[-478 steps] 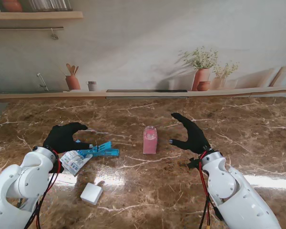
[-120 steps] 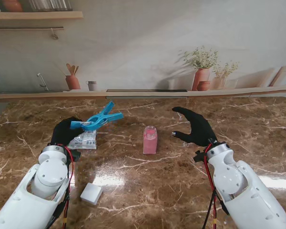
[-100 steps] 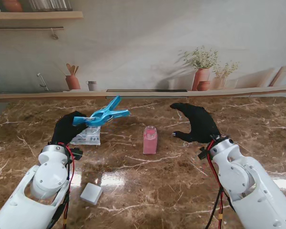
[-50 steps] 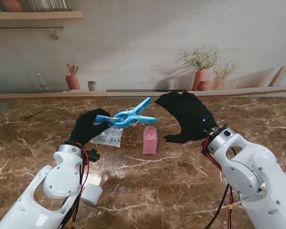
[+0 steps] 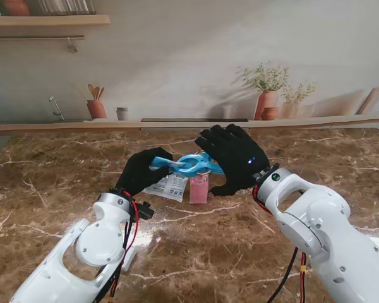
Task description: Fill the seasoning bottle
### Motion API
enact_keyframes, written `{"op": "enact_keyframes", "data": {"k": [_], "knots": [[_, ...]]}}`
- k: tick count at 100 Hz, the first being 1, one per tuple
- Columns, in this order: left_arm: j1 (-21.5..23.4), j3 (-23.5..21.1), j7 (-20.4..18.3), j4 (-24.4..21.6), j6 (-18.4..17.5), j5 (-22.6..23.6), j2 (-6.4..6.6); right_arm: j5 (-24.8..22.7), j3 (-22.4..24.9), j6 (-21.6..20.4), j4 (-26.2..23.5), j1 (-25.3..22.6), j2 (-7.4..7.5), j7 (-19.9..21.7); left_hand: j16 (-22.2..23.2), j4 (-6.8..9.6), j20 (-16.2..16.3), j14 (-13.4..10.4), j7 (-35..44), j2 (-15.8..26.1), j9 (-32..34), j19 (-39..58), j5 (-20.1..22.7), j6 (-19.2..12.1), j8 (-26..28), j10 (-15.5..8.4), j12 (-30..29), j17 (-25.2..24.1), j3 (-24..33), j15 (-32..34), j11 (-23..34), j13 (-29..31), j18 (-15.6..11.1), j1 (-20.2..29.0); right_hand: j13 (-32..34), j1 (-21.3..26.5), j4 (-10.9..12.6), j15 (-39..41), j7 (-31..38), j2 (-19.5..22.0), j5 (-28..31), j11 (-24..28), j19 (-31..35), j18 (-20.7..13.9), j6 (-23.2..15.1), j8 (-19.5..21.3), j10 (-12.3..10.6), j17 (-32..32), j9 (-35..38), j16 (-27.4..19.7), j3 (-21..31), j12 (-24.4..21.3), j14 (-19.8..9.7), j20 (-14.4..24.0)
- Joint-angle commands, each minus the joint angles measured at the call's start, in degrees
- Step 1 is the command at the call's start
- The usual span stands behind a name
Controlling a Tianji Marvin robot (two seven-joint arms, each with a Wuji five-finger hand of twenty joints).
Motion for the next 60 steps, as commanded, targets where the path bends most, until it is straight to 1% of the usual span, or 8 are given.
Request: {"op": "enact_keyframes", "data": {"k": [1, 10, 19, 33, 42, 49, 56, 60], "knots": [[-0.21, 0.86, 0.04, -0.12, -0.73, -0.02, -0.55, 0.51, -0.67, 0.87, 1.54, 0.48, 0.05, 0.39, 1.25, 2.68, 1.29, 0.12, 12.66, 7.80, 2.84, 0.76, 9.65, -6.35, 7.53, -2.84, 1.09, 0.14, 5.66, 1.88, 3.50, 3.85, 0.23, 6.70, -2.71, -1.86, 1.53, 0.01, 1.35, -1.02, 0.14, -0.37, -1.01, -0.87, -0.67, 1.82, 0.70, -0.94, -1.08, -0.81, 1.18, -0.15, 0.67, -0.64], [-0.48, 1.64, 0.67, 0.03, -1.31, -0.02, -0.72, -2.30, -1.89, 1.63, 2.98, 1.18, 0.11, -1.44, 1.27, 2.63, 1.41, 0.21, 12.73, 7.76, 2.86, 0.72, 9.62, -6.44, 7.53, -2.88, 1.07, 0.06, 5.69, 1.85, 3.51, 3.77, 0.22, 6.63, -1.21, -0.41, 1.71, 0.84, 6.52, -1.07, 4.79, 0.58, -0.30, -0.60, -3.96, 5.17, -0.05, -0.32, 1.58, -0.54, 0.63, 0.37, 0.59, -0.46], [-0.45, 2.08, 0.92, -0.16, -1.66, -0.15, -0.80, -5.03, -3.35, 3.33, 5.42, 1.76, 0.06, -7.72, 1.28, 2.60, 1.50, 0.23, 12.77, 7.73, 2.82, 0.65, 9.60, -6.38, 7.52, -2.87, 1.08, -0.06, 5.66, 1.83, 3.52, 3.69, 0.17, 6.64, 2.81, 1.43, 1.87, 2.66, 13.25, -1.26, 11.94, 2.97, 1.34, 0.15, -9.14, 9.60, -1.29, 2.00, 7.50, 0.05, 0.07, 1.55, 0.47, -0.15], [0.30, 2.41, 1.05, -1.33, -2.02, -0.02, -0.76, -8.80, -5.22, 5.48, 8.26, 2.84, 0.17, -16.31, 1.27, 2.56, 1.67, 0.20, 12.78, 7.73, 2.71, 0.59, 9.47, -6.51, 7.47, -3.03, 0.99, -0.10, 5.60, 1.72, 3.43, 3.49, 0.08, 6.61, 13.06, 9.18, 2.59, 6.76, 23.63, -2.26, 26.97, 8.13, 5.94, 2.35, -19.88, 18.67, -5.34, 6.85, 24.69, 1.55, -3.63, 4.98, 0.22, 0.51], [0.67, 2.55, 1.42, -1.78, -2.45, 0.27, -0.78, -9.64, -5.88, 5.68, 9.24, 3.59, 0.27, -18.80, 1.22, 2.52, 1.75, 0.22, 12.75, 7.68, 2.68, 0.40, 9.31, -6.70, 7.39, -3.13, 0.90, -0.30, 5.52, 1.58, 3.35, 3.36, -0.13, 6.57, 20.42, 13.48, 2.81, 9.02, 29.05, -2.09, 33.08, 10.94, 9.64, 3.11, -24.26, 23.33, -7.74, 10.27, 33.58, 3.03, -5.39, 7.96, -0.48, 1.33], [0.93, 2.56, 1.64, -2.09, -2.56, 0.56, -0.78, -9.52, -6.16, 5.44, 9.52, 3.99, 0.28, -19.36, 1.17, 2.43, 1.87, 0.20, 12.66, 7.47, 2.52, 0.38, 8.95, -6.73, 7.29, -3.01, 0.75, -0.34, 5.47, 1.50, 3.18, 3.31, -0.30, 6.56, 28.67, 18.34, -1.21, 11.12, 35.92, -2.76, 35.13, 13.81, 12.45, 3.81, -29.18, 24.02, -9.80, 13.03, 40.47, 5.66, -4.19, 11.97, -1.32, 1.58], [1.19, 2.65, 2.43, -2.20, -2.75, 0.81, -0.92, -9.53, -6.33, 5.21, 9.47, 4.23, 0.30, -19.21, 0.92, 2.22, 1.90, 0.07, 12.41, 7.27, 2.18, -0.07, 8.17, -6.67, 6.92, -2.91, 0.46, -0.99, 5.26, 0.96, 2.88, 2.59, -0.75, 6.58, 38.42, 15.60, -10.38, 14.74, 40.48, -10.53, 38.30, 18.71, 17.90, 4.38, -31.40, 25.67, -11.38, 19.62, 46.37, 9.39, 13.46, 17.14, -1.38, 2.80], [1.26, 2.71, 3.05, -2.11, -3.06, 1.16, -1.02, -9.21, -6.46, 5.32, 9.53, 4.36, 0.23, -19.28, 0.28, 2.07, 2.03, -0.19, 12.39, 7.22, 1.77, -0.67, 7.52, -6.72, 6.16, -2.96, 0.04, -1.25, 4.73, -0.06, 2.55, 1.98, -1.07, 6.69, 43.16, 15.14, -12.08, 17.34, 41.57, -11.47, 39.58, 22.68, 21.46, 4.69, -31.26, 27.49, -12.08, 23.75, 48.57, 11.54, 16.87, 22.15, -1.59, 3.58]]}}
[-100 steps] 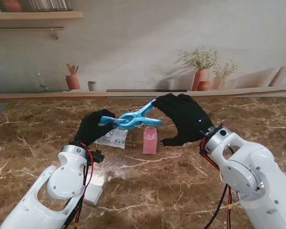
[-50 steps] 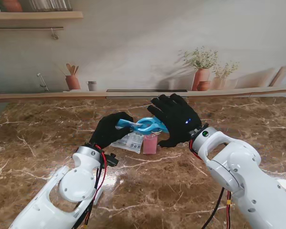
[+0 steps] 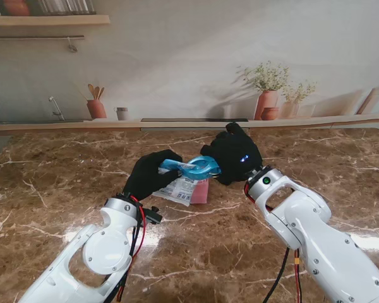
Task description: Fill the seasoning bottle
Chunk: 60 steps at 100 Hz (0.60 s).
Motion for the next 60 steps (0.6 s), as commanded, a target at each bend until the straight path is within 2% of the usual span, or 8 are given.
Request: {"op": "enact_keyframes", "data": {"k": [1, 12, 30, 37, 38, 40, 44, 60], "knots": [[0.34, 0.27, 1.34, -0.58, -0.74, 0.55, -0.54, 0.52, -0.19, 0.06, 0.14, 0.07, -0.02, 0.82, -0.49, 2.10, 1.42, -0.67, 12.51, 7.37, 1.32, -0.70, 7.36, -6.69, 6.05, -3.07, -0.24, -1.26, 4.66, -0.17, 1.70, 1.84, -1.16, 6.69, 6.68, 0.71, -4.13, 3.36, 12.99, -1.16, 7.03, 4.53, 5.56, 1.92, -9.23, 5.96, -1.81, 4.83, 3.79, 4.11, 8.31, 8.21, -0.72, 1.91], [0.71, 0.03, 1.57, -0.71, -1.07, 0.63, -0.54, 1.36, -0.51, 1.70, 0.49, 0.13, -0.26, -0.01, -2.16, 2.13, 1.90, -0.73, 10.77, 6.71, 0.06, -2.33, 3.86, -6.26, 2.42, -2.75, -1.12, -2.40, 0.95, -2.30, -2.51, -0.10, -1.26, 6.98, 12.45, 0.47, -4.34, 10.03, 14.62, 0.43, 6.78, 10.56, 12.97, 2.22, -8.20, 6.36, -3.49, 9.67, 6.89, 9.38, 7.95, 18.53, -1.43, 3.55], [1.09, -0.68, 1.23, -0.45, -1.94, 0.42, -0.39, 0.71, 0.01, 4.28, 0.38, -0.51, -0.46, -2.15, -4.70, 3.64, 0.67, -1.14, 7.26, 3.66, -4.89, -6.15, -13.44, -9.05, -2.15, -1.53, -2.34, -6.71, -2.05, -7.14, -15.29, -7.07, -0.72, -4.08, 12.28, 0.11, -4.33, 13.29, 14.83, 1.99, 6.14, 12.23, 15.88, 2.06, -8.24, 6.54, -3.92, 9.61, 7.22, 11.72, 7.53, 20.17, -1.99, 4.12], [1.35, -1.15, 0.39, -0.44, -2.25, -0.25, -0.22, 0.43, 0.77, 4.64, -0.23, -1.07, -0.52, -2.50, -4.88, 4.73, 1.40, -0.63, 2.50, 4.02, -14.70, -7.91, -19.56, -6.78, -4.70, -2.01, -14.16, -8.92, -1.75, -8.73, -6.45, -10.73, 1.05, -12.40, 11.79, 0.22, -4.28, 13.13, 14.85, 2.27, 6.07, 11.76, 15.79, 1.98, -8.35, 6.57, -3.77, 9.28, 6.79, 11.68, 7.52, 19.80, -1.99, 3.93], [1.42, -1.23, 0.21, -0.50, -2.17, -0.37, -0.18, 0.42, 0.88, 4.70, -0.32, -1.15, -0.54, -2.57, -5.15, 5.56, 1.94, -0.88, -0.73, 4.86, -17.59, -8.29, -20.97, -5.38, -6.09, -2.72, -21.16, -9.40, -1.15, -9.87, -5.43, -12.76, 2.40, -16.33, 11.74, 0.20, -4.28, 13.11, 14.85, 2.27, 6.05, 11.71, 15.78, 1.98, -8.35, 6.57, -3.75, 9.25, 6.76, 11.67, 7.49, 19.75, -1.99, 3.91], [1.54, -1.40, -0.22, -0.61, -2.02, -0.61, -0.10, 0.40, 1.09, 4.79, -0.50, -1.31, -0.56, -2.72, -5.55, 7.17, 2.44, -0.96, -2.96, 5.88, -19.49, -8.26, -21.89, -4.17, -7.28, -2.18, -23.58, -9.60, -0.81, -11.04, -5.97, -14.60, 3.60, -19.08, 11.61, 0.23, -4.27, 13.05, 14.85, 2.32, 6.03, 11.60, 15.72, 2.00, -8.33, 6.57, -3.70, 9.15, 6.69, 11.65, 7.47, 19.65, -1.93, 3.84], [1.72, -1.77, -1.29, -0.78, -1.96, -0.97, 0.14, 0.39, 1.52, 4.85, -0.86, -1.62, -0.60, -2.98, -6.37, 9.41, 3.55, -1.56, -6.10, 7.03, -22.80, -7.91, -23.84, -2.22, -9.17, -2.47, -25.81, -9.48, -1.69, -13.19, -7.78, -18.01, 4.71, -21.79, 11.46, 0.25, -4.25, 12.97, 14.87, 2.41, 6.01, 11.47, 15.64, 2.00, -8.31, 6.58, -3.69, 9.02, 6.62, 11.61, 7.43, 19.51, -1.89, 3.75], [1.81, -2.32, -2.80, -0.61, -3.06, -0.86, 0.59, 0.92, 2.55, 5.08, -2.12, -2.76, -0.79, -3.75, -8.76, 9.41, 4.91, -2.31, -19.98, 4.60, -27.74, -7.28, -24.20, 2.31, -22.61, -2.28, -31.16, -8.17, -5.95, -15.79, -11.64, -20.89, 6.02, -25.25, 11.20, 0.21, -4.21, 12.63, 14.93, 2.70, 5.73, 10.90, 15.44, 1.95, -8.35, 6.69, -3.66, 8.87, 6.40, 11.35, 7.27, 18.84, -1.94, 3.40]]}}
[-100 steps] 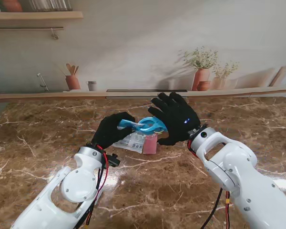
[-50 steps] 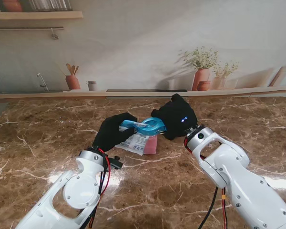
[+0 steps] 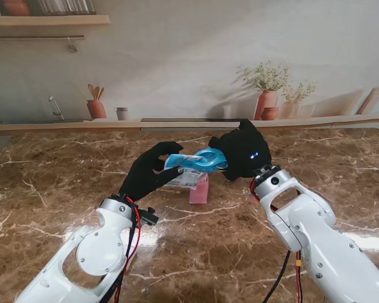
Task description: Fill the seasoning bottle
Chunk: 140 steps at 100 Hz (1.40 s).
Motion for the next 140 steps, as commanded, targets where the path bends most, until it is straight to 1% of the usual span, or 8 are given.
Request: {"op": "enact_keyframes", "data": {"k": [1, 46, 65, 79, 94, 99, 110, 140], "knots": [[0.34, -0.23, -0.87, 0.11, -0.77, 0.09, 0.46, 0.32, 0.43, 0.61, -1.16, -0.64, -0.15, 0.12, -1.60, 1.32, 1.21, -2.41, -5.62, -1.34, -3.51, 0.05, -1.22, 1.23, -5.47, -1.52, -2.20, -0.11, -3.39, -2.75, -2.37, -2.56, 1.19, -3.05, 0.14, 1.70, -1.95, 0.47, 11.76, 4.46, 5.01, 3.11, 3.19, 1.25, -8.17, 4.27, -2.82, -0.21, 1.60, 0.65, 3.42, 0.80, -0.86, 1.07], [-1.24, -0.33, -6.29, 0.55, -0.46, -0.93, 1.58, 0.68, 1.12, 1.24, -4.19, -2.38, -0.52, -2.35, -2.03, 0.48, 3.15, -3.95, -6.63, -6.28, -0.36, 12.26, 8.31, -1.18, -10.48, 1.47, -8.60, 13.11, -2.46, 2.38, -4.15, 8.88, -0.70, 0.21, 0.03, 1.81, -1.87, 0.16, 12.01, 4.29, 4.89, 2.95, 3.06, 1.39, -8.06, 3.98, -2.57, -0.38, 1.56, 0.28, 3.39, 0.18, -0.67, 0.45], [-1.99, 0.62, -5.00, 0.70, 0.91, -1.88, 1.03, 0.77, 1.00, 0.72, -4.48, -2.69, -0.51, -2.65, 0.00, -3.44, 0.66, -4.20, 7.30, -4.85, 8.64, 18.90, 20.59, -6.54, -8.74, 0.51, -7.14, 19.64, 1.09, 11.61, 0.39, 15.83, 0.06, 15.54, -0.92, 1.46, -1.63, -1.20, 11.86, 4.87, 4.54, 1.52, 3.03, 1.36, -8.18, 3.60, -2.00, -0.34, 0.85, -0.43, 3.30, -1.29, -0.48, 0.18], [-1.99, 1.12, -3.31, 0.83, 0.94, -3.92, 0.39, 0.66, 1.24, 0.74, -4.31, -2.89, -0.48, -2.95, 0.55, -4.38, -2.44, -3.14, 20.91, -0.67, 27.41, 20.13, 29.65, -5.85, -3.92, 0.19, 12.60, 23.24, 3.11, 14.16, -3.46, 19.97, 1.36, 25.31, -4.07, 1.62, -0.97, -5.60, 11.22, 6.12, 3.12, -2.63, 2.46, 1.09, -7.82, 1.93, -0.79, -1.30, -1.38, -2.56, 2.60, -6.30, 0.01, -0.24], [-1.88, 1.00, -3.52, 0.82, 0.78, -5.68, 0.27, -2.25, 1.50, 0.93, -3.97, -3.25, -0.07, -4.14, 2.24, -4.77, -4.85, -3.04, 25.53, -0.22, 28.82, 18.18, 31.55, -3.86, 8.60, 0.85, 20.28, 26.64, 4.99, 13.78, 3.37, 22.23, 0.67, 27.68, -20.22, -1.99, 0.24, -17.92, 5.55, 6.22, -3.19, -11.19, -6.87, -1.40, -4.48, -1.79, 2.27, -10.70, -10.57, -11.35, 2.95, -19.26, 1.48, -2.12], [-2.00, 1.11, -2.89, 1.18, 0.24, -5.83, 0.09, -3.30, 1.70, 1.15, -3.93, -3.42, 0.07, -4.19, 2.35, -4.97, -5.27, -3.24, 26.22, -0.57, 29.11, 17.59, 31.78, -3.79, 10.22, 0.70, 21.47, 27.29, 6.02, 13.35, 4.05, 22.87, 0.82, 27.46, -25.29, -4.83, 6.40, -19.80, -0.77, 8.08, -5.21, -15.64, -10.60, -2.11, -1.11, -2.65, 4.03, -13.82, -14.05, -14.06, 4.11, -24.04, 1.48, -2.93], [-2.32, 1.19, -2.13, 2.02, -1.40, -5.93, -0.07, -3.97, 2.38, 1.01, -3.74, -3.71, 0.21, -3.61, 4.38, -5.33, -4.14, -2.97, 26.05, -0.79, 29.70, 17.08, 32.79, -4.44, 13.30, -0.05, 22.68, 27.52, 7.43, 12.88, 4.45, 23.60, 0.97, 27.08, -34.37, -6.28, 7.18, -21.97, -22.53, 6.73, -14.14, -21.89, -16.45, -3.14, 8.22, -16.52, 7.14, -19.43, -22.37, -18.28, 2.83, -32.46, 1.72, -4.08], [-2.77, 0.69, -2.67, 3.21, -2.82, -6.68, 0.02, -4.91, 4.03, 1.90, -4.32, -4.87, 0.21, 3.73, 4.88, -5.17, -3.35, -2.53, 26.47, -0.51, 29.79, 16.69, 33.60, -5.53, 14.12, -0.93, 23.42, 26.69, 7.52, 12.42, 4.94, 23.31, 0.98, 27.00, -47.18, -7.96, 7.06, -20.96, -25.86, 6.82, -17.63, -23.40, -20.22, -3.58, 10.03, -22.75, 9.52, -24.76, -37.97, -18.64, -0.46, -33.55, 2.01, -2.60]]}}
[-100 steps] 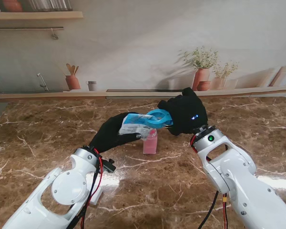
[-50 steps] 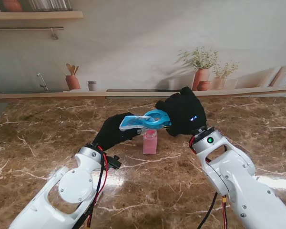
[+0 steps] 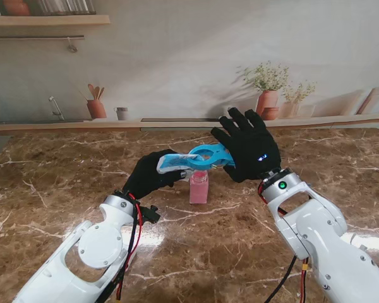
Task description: Fill the seasoning bottle
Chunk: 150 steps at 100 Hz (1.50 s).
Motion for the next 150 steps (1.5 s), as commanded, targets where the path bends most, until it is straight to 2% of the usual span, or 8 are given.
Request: {"op": "enact_keyframes", "data": {"k": [1, 43, 59, 76, 92, 103, 113, 150], "knots": [[-0.07, -0.16, -0.10, 0.01, -0.45, -0.56, -0.13, -0.20, 0.14, 0.86, 0.38, -0.43, 0.18, 1.24, 0.96, 2.23, 0.97, -2.02, 18.80, 6.47, 5.32, -0.49, 11.92, -6.58, 8.55, -4.89, 2.96, 0.04, 9.10, 1.29, 7.88, 1.75, -0.08, 8.93, -3.19, -1.29, 2.05, -0.40, 0.86, 0.81, -1.79, -0.98, -2.35, -0.12, 0.26, -0.42, 1.61, -0.68, -2.46, -1.11, -1.11, -0.64, 0.39, 0.60], [-0.06, -0.21, 0.34, 0.14, -0.84, -0.12, -0.18, 2.07, -1.17, 1.12, 5.56, 2.54, 0.18, -6.76, 1.12, 2.18, 2.04, -1.55, 18.42, 6.53, 5.20, -1.09, 11.71, -6.29, 8.77, -4.96, 2.85, -0.88, 9.11, 0.49, 7.59, 1.05, -0.15, 8.90, 15.19, 0.93, -0.22, 1.34, 29.95, -9.89, 13.74, 5.59, 1.62, 2.91, -15.08, 28.00, -4.22, 8.74, 19.04, -3.21, 10.05, 0.68, -2.51, -0.34], [-0.17, -0.23, 0.79, 0.43, -1.29, 0.03, -0.28, 4.01, -1.55, 0.95, 6.76, 3.30, -0.07, -10.24, 1.11, 2.15, 2.31, -1.56, 18.34, 6.41, 5.26, -1.14, 11.73, -6.34, 8.79, -4.99, 2.77, -0.93, 9.11, 0.40, 7.55, 1.06, -0.25, 8.85, 31.52, 4.66, -10.03, 2.82, 38.23, -14.39, 19.62, 10.12, 7.54, 3.24, -19.05, 33.48, -6.70, 17.09, 30.41, -1.90, 10.29, 4.42, -1.46, -0.50], [-0.01, -0.40, 1.47, 0.61, -1.21, 0.02, -0.44, 7.06, -1.53, -0.37, 6.88, 3.69, -0.48, -10.31, 1.08, 2.09, 2.60, -1.45, 18.14, 6.20, 5.48, -1.17, 11.88, -6.34, 8.68, -4.90, 2.56, -0.90, 9.34, 0.44, 7.43, 1.20, -0.10, 8.66, 47.97, 5.44, -11.39, 12.03, 43.19, -17.06, 23.69, 24.89, 18.89, 4.72, -18.67, 33.61, -10.69, 27.77, 38.66, 8.67, 11.24, 21.50, -1.71, 0.67], [0.26, -0.60, 1.76, 0.71, -1.36, 0.19, -0.47, 7.17, -2.32, 0.23, 7.75, 4.35, -0.57, -12.39, 1.05, 2.04, 2.79, -1.46, 18.02, 6.18, 5.53, -1.21, 11.92, -6.43, 8.58, -4.99, 2.46, -0.89, 9.42, 0.45, 7.37, 1.24, -0.12, 8.56, 52.75, 6.87, -10.65, 30.25, 48.92, -18.37, 30.30, 37.47, 28.14, 5.89, -21.37, 37.46, -14.15, 31.33, 43.62, 23.12, 12.14, 38.46, -4.37, 3.84], [0.36, -0.59, 2.16, 0.71, -1.50, 0.32, -0.54, 7.36, -3.02, 1.75, 8.71, 4.85, -0.77, -15.77, 1.03, 2.04, 2.92, -1.38, 18.01, 6.17, 5.54, -1.21, 11.93, -6.50, 8.55, -4.97, 2.44, -0.88, 9.50, 0.46, 7.36, 1.26, -0.10, 8.58, 56.18, 5.86, -2.69, 47.45, 57.28, -20.52, 39.61, 46.66, 36.27, 7.20, -23.63, 39.20, -13.86, 34.50, 50.84, 32.08, 14.65, 43.09, -5.27, 6.84], [0.40, -0.63, 2.20, 0.83, -1.75, 0.57, -0.51, 7.30, -3.20, 2.36, 9.67, 5.25, -0.85, -19.37, 1.00, 2.01, 3.03, -1.41, 18.04, 6.10, 5.68, -1.23, 12.03, -6.49, 8.53, -4.99, 2.44, -0.84, 9.55, 0.47, 7.40, 1.33, -0.12, 8.50, 61.32, 5.86, -2.31, 59.74, 63.07, -24.88, 46.67, 55.61, 43.46, 8.08, -23.96, 41.42, -13.97, 37.91, 55.60, 38.37, 15.46, 48.66, -5.65, 9.31], [0.68, -1.13, 2.44, 0.86, -2.72, 1.01, -0.46, 7.13, 4.85, 6.85, 12.21, 1.45, -1.04, -21.08, 0.95, 1.97, 3.32, -1.31, 17.97, 5.98, 5.73, -1.29, 12.15, -6.29, 8.40, -4.68, 2.46, -0.58, 9.81, 0.60, 7.38, 1.51, -0.14, 8.50, 61.65, 6.60, -1.85, 66.16, 66.94, -22.54, 47.20, 62.07, 45.76, 7.91, -23.58, 40.93, -13.74, 38.70, 55.95, 41.32, 13.91, 44.77, -5.65, 9.85]]}}
